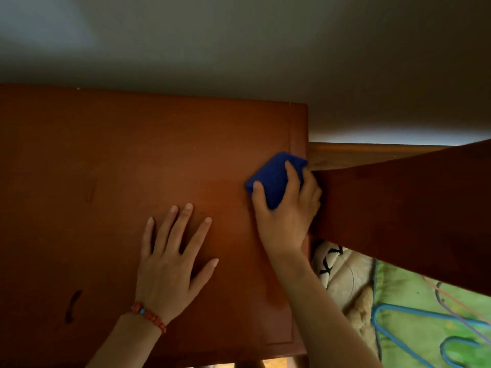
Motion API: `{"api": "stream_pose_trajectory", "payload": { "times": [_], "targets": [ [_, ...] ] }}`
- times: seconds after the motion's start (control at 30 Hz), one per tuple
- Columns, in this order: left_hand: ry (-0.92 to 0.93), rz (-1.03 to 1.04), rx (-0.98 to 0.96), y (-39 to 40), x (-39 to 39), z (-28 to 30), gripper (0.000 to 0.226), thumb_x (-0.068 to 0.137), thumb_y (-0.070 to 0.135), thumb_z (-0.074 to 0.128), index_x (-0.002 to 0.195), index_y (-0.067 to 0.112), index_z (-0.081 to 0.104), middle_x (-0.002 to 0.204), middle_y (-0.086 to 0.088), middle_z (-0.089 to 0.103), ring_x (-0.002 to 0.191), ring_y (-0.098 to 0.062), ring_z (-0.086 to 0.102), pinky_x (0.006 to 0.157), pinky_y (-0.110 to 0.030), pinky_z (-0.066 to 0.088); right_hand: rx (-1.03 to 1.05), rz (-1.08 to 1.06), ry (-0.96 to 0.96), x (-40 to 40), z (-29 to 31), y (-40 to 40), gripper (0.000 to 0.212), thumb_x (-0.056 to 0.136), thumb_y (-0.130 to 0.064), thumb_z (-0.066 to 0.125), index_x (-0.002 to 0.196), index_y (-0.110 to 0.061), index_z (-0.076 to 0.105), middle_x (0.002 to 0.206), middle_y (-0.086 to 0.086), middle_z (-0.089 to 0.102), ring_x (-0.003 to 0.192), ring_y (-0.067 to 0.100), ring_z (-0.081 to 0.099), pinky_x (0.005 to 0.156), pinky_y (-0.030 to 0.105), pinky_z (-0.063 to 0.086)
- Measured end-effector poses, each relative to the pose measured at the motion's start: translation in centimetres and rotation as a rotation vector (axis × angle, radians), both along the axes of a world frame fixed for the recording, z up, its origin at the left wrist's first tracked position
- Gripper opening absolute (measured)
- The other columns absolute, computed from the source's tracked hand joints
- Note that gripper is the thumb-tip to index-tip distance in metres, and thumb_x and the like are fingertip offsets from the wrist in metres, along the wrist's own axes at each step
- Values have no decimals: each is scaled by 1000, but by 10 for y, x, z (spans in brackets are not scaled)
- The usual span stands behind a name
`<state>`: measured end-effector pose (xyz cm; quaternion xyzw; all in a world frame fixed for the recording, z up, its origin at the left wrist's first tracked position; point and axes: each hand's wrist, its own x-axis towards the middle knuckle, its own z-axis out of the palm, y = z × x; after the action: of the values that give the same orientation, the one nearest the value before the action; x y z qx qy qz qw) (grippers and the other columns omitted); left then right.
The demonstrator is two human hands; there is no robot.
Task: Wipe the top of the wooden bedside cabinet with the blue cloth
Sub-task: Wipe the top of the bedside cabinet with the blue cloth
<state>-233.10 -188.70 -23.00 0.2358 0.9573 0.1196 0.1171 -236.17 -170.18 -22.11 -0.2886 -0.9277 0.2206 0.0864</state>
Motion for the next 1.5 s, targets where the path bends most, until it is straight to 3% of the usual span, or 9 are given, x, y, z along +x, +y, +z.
{"api": "stream_pose_trajectory", "payload": {
  "times": [0.1,0.23,0.53,0.73,0.93,1.1,1.27,1.43,1.5],
  "targets": [
    [7,9,20,0,-8,-1,58,92,57,26,136,22,39,145,-15,33,133,-32,27,109,-55,15,-130,-90,20,-40,4,4,60,81,-45,60,128,-13,45,138,13,37,125,25,29,103,39,23],
    [26,20,33,1,-12,-4,57,92,57,26,137,23,37,145,-13,32,133,-31,27,109,-53,14,-91,-85,55,-31,0,-1,60,85,-54,45,129,-13,43,136,15,38,121,21,25,99,33,21],
    [83,22,47,0,-13,-6,57,90,57,30,137,25,36,145,-11,33,132,-31,29,108,-54,16,6,-265,190,-99,-12,13,58,85,-49,44,124,-6,50,126,20,49,111,33,45,93,42,35],
    [97,27,46,0,-12,-5,55,91,56,30,135,24,39,144,-11,34,131,-31,31,109,-53,16,98,211,137,-95,-12,3,56,86,-49,42,124,-9,52,123,20,53,107,33,48,88,36,34],
    [96,29,69,-2,-14,-6,55,92,56,28,136,25,36,145,-9,31,133,-30,29,110,-51,15,42,-136,178,-97,-11,5,55,85,-46,47,123,-6,53,124,22,51,111,35,45,92,44,36],
    [102,104,49,-4,-19,-4,57,89,56,32,134,21,41,143,-15,35,132,-33,29,109,-52,14,83,234,157,-99,-11,-7,58,82,-51,46,122,-10,54,121,19,54,106,34,48,85,40,37],
    [84,187,-30,-29,-31,-2,63,90,59,26,134,17,43,143,-19,35,133,-36,26,110,-52,11,10,-14,174,-97,-9,15,61,82,-50,44,123,-6,53,124,21,50,112,35,45,92,48,39],
    [103,173,-30,-33,-31,-4,62,91,58,25,134,17,42,141,-20,37,131,-38,29,109,-52,13,64,252,139,-104,-11,2,59,80,-53,46,122,-12,55,124,19,52,107,36,48,85,40,35],
    [96,170,-10,-33,-32,-4,63,90,59,25,135,18,42,142,-20,37,132,-37,28,110,-50,10,75,217,143,-98,-12,14,59,81,-53,46,123,-13,54,123,18,53,107,35,48,85,38,33]
  ]
}}
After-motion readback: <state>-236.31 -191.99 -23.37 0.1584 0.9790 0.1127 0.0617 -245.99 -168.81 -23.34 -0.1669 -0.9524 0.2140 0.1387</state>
